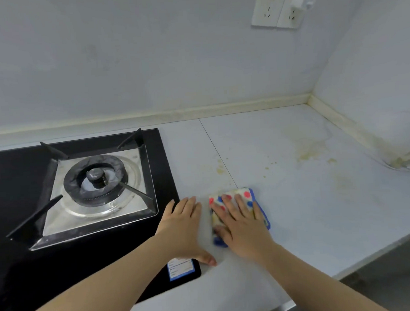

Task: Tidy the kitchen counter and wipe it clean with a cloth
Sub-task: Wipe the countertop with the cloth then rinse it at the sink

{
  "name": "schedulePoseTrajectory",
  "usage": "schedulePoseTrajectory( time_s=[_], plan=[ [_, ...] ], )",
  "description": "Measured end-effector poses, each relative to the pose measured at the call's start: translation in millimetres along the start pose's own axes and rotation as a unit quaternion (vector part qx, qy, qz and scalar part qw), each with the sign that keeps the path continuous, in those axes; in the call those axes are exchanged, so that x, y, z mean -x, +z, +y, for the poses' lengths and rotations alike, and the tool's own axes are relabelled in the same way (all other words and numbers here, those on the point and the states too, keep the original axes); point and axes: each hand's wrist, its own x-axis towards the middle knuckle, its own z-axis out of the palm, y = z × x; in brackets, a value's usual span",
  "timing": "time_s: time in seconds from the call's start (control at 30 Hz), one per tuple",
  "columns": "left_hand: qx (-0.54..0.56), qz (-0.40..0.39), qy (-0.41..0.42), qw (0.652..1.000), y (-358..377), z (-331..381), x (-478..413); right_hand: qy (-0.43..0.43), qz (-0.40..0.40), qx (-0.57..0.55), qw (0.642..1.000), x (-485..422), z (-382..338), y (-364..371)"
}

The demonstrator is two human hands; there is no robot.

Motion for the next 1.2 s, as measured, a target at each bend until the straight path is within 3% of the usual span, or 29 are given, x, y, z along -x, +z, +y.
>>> schedulePoseTrajectory(
  time_s=[0.1, 0.17, 0.23, 0.33, 0.47, 0.6, 0.77, 0.97, 1.1, 1.2],
  plan=[
    [0.014, 0.002, 0.013, 1.000, -7.5, -8.2, -4.0, 0.026, 0.032, -0.007, 0.999, -12.7, 14.1, -10.6],
    [0.025, 0.000, 0.009, 1.000, -10.7, -11.6, -10.2, 0.094, -0.006, -0.061, 0.994, -24.4, 21.2, -13.0],
    [0.028, -0.015, 0.005, 0.999, -14.6, -12.2, -16.3, 0.063, -0.013, -0.062, 0.996, -23.4, 14.1, -8.5],
    [0.025, -0.033, -0.004, 0.999, -17.0, -8.6, -27.1, -0.034, 0.054, 0.013, 0.998, -17.1, 17.0, -5.7],
    [0.039, -0.049, -0.046, 0.997, -20.8, 7.4, -38.1, 0.056, -0.008, -0.028, 0.998, -36.4, 47.8, -13.4],
    [0.045, -0.071, -0.104, 0.991, -29.1, 28.3, -53.7, -0.046, 0.003, 0.012, 0.999, -28.8, 58.5, -9.9],
    [0.041, -0.061, -0.133, 0.988, -44.9, 37.4, -77.0, 0.000, -0.026, -0.009, 1.000, -51.0, 96.9, -20.8],
    [0.084, -0.075, -0.142, 0.983, -42.9, 42.8, -89.6, -0.106, 0.013, 0.045, 0.993, -60.5, 139.6, -20.6],
    [0.100, -0.074, -0.148, 0.981, -39.4, 41.8, -88.7, 0.003, -0.025, -0.010, 1.000, -80.3, 154.5, -30.4],
    [0.102, -0.078, -0.157, 0.979, -38.6, 41.6, -90.1, -0.081, -0.038, 0.029, 0.996, -69.4, 144.8, -22.6]
  ],
)
